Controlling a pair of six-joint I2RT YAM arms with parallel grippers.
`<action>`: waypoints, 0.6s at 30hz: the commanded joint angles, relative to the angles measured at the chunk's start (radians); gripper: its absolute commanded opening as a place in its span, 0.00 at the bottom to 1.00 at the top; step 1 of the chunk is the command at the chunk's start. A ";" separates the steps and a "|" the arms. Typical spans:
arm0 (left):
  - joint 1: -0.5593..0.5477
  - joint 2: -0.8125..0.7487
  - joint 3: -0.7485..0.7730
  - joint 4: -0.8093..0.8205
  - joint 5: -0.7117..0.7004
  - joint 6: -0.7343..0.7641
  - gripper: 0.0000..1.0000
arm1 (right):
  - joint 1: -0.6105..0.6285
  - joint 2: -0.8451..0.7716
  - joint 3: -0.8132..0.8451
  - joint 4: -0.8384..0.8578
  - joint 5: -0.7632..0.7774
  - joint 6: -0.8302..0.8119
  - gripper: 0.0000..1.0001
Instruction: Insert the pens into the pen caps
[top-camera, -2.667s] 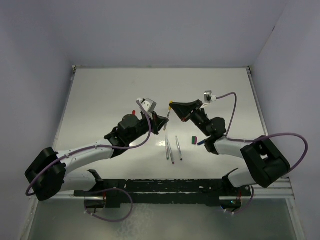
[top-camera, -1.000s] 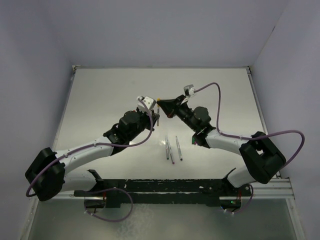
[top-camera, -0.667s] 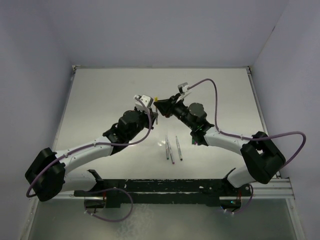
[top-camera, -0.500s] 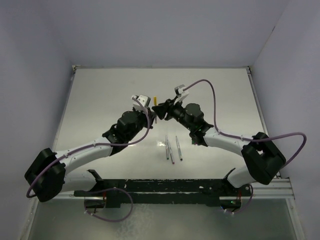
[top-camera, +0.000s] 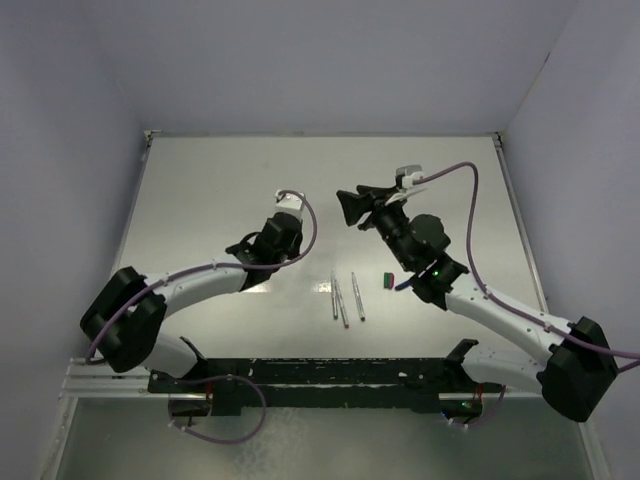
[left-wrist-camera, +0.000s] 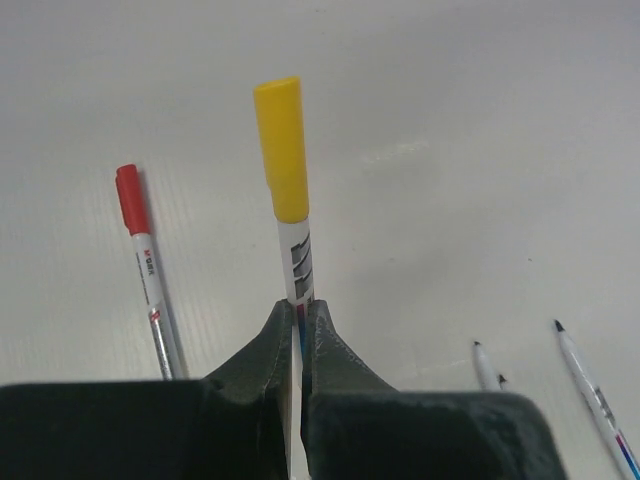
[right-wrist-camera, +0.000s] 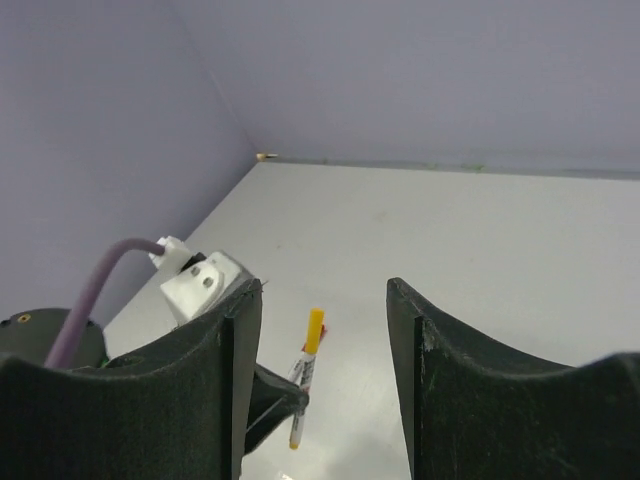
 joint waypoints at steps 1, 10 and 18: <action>0.061 0.119 0.127 -0.125 -0.059 -0.023 0.00 | 0.005 -0.076 -0.033 -0.109 0.124 -0.025 0.55; 0.138 0.249 0.190 -0.172 -0.012 -0.047 0.00 | 0.005 -0.180 -0.094 -0.233 0.180 0.000 0.55; 0.157 0.317 0.215 -0.193 0.002 -0.056 0.01 | 0.005 -0.149 -0.108 -0.281 0.178 0.022 0.55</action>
